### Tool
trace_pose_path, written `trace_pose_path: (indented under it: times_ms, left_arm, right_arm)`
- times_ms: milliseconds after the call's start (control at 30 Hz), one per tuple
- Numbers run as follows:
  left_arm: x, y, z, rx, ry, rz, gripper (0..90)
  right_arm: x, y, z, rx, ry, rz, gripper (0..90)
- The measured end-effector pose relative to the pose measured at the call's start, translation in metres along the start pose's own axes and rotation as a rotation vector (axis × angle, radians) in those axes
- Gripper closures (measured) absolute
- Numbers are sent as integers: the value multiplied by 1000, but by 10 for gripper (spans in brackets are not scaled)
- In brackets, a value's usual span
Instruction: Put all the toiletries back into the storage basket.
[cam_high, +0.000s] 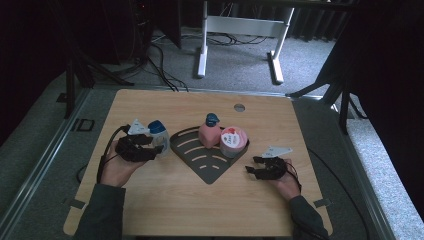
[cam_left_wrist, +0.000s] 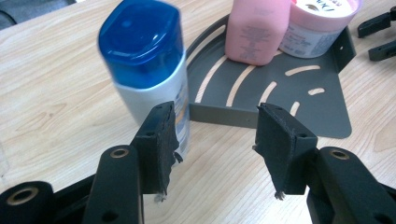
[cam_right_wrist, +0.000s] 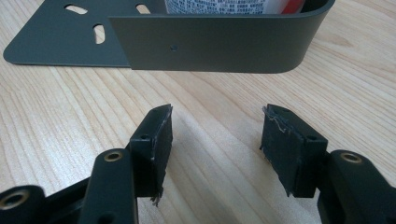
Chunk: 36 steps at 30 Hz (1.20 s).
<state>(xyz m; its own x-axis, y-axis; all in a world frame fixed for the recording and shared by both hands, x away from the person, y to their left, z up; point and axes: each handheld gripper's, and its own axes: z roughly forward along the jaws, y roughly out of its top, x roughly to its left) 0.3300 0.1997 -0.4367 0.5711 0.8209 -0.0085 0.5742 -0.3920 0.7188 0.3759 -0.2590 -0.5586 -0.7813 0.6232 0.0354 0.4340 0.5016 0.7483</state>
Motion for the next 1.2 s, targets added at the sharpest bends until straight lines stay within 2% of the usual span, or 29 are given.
trace_pose_path:
  times_ms: [600, 800, 1200]
  left_arm:
    - [17, -2, 2, 49, 40, -34, 469]
    - [22, 0, 3, 55, 58, -43, 436]
    - [30, 7, 6, 75, 77, -31, 403]
  right_arm:
    - [0, 0, 0, 1, 1, 1, 430]
    - [0, 0, 0, 1, 2, 1, 430]
    - [-1, 0, 0, 1, 3, 1, 430]
